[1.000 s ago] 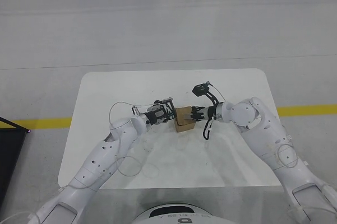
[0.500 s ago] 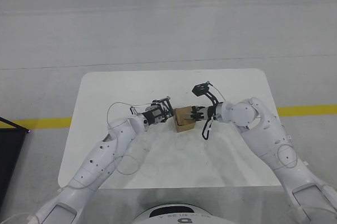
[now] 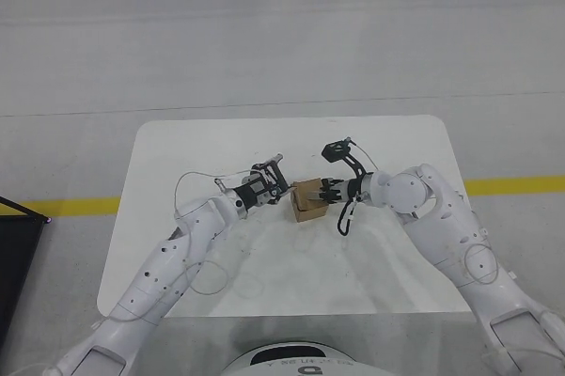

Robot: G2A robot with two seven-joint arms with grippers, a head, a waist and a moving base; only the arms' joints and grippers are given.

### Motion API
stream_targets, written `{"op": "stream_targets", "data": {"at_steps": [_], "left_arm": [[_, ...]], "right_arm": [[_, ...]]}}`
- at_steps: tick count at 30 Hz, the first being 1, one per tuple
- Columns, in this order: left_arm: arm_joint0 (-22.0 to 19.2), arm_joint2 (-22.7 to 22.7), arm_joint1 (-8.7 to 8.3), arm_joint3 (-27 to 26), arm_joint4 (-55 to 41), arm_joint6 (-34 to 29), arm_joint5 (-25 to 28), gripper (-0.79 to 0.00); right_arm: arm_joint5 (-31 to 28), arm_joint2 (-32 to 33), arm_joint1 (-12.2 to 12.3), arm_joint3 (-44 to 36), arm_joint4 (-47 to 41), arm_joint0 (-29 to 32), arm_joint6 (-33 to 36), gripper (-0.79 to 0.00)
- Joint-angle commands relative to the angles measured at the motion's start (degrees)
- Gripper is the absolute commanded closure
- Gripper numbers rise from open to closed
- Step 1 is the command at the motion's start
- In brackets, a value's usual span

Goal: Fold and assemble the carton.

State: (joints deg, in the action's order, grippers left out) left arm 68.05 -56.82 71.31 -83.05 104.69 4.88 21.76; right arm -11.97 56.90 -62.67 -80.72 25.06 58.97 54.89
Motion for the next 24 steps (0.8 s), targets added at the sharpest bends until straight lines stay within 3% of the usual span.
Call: {"op": "stream_targets", "data": {"at_steps": [1,5,17,24], "left_arm": [[-0.7,0.8,0.23,0.7,0.4,-0.4,-0.4,-0.597],[-2.1,2.3,0.79,1.9,0.4,-1.0,-1.1,-0.613],[-2.6,2.9,0.91,3.4,0.9,-1.3,0.8,-0.459],[-2.0,2.2,0.64,3.6,0.9,-1.2,2.2,-0.409]], "right_arm": [[0.0,0.0,0.0,-0.1,0.0,0.1,0.0,-0.4],[-0.1,0.2,0.1,-0.2,-0.1,0.2,0.1,-0.403],[-0.2,0.5,0.2,-0.3,-0.3,0.4,0.3,-0.406],[-0.2,0.3,0.2,-0.3,-0.3,0.3,0.3,-0.403]]}}
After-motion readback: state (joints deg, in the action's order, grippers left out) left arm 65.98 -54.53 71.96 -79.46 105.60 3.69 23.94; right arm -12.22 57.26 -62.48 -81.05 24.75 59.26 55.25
